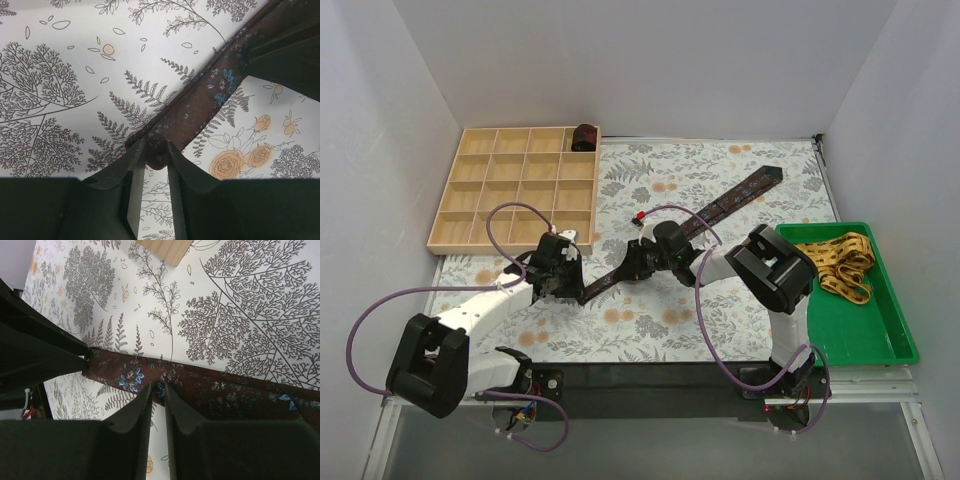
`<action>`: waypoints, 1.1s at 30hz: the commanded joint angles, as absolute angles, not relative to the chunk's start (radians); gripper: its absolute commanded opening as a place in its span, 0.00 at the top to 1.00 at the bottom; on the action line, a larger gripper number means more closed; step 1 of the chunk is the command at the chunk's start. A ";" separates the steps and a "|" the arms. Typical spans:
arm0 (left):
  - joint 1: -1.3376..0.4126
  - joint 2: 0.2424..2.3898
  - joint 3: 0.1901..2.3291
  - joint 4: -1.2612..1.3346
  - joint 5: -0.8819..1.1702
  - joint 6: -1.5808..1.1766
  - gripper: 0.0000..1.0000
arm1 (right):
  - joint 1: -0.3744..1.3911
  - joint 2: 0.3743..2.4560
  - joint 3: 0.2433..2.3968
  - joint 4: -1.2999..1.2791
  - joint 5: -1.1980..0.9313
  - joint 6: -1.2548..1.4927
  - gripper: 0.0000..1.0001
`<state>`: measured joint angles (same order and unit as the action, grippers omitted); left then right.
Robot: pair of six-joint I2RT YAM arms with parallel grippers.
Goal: Roll the ties
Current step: Roll the tie
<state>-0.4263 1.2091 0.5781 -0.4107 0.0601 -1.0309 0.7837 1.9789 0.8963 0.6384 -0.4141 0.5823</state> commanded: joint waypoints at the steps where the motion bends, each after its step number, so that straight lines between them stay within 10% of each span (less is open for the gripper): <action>1: -0.420 1.169 0.561 -0.402 0.068 -1.058 0.75 | 0.769 2.014 0.861 0.672 -0.388 0.594 0.80; 18: -0.419 1.009 0.485 -0.433 0.038 -1.273 0.57 | 0.761 2.034 0.859 0.709 -0.413 0.600 0.80; 33: -0.419 1.032 0.374 -0.334 -0.028 -1.445 0.60 | 0.762 2.026 0.848 0.726 -0.423 0.589 0.80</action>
<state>-0.4236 1.0328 0.3981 -0.3557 0.0322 -1.4025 0.7677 2.0048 0.8715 0.7368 -0.4419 0.6220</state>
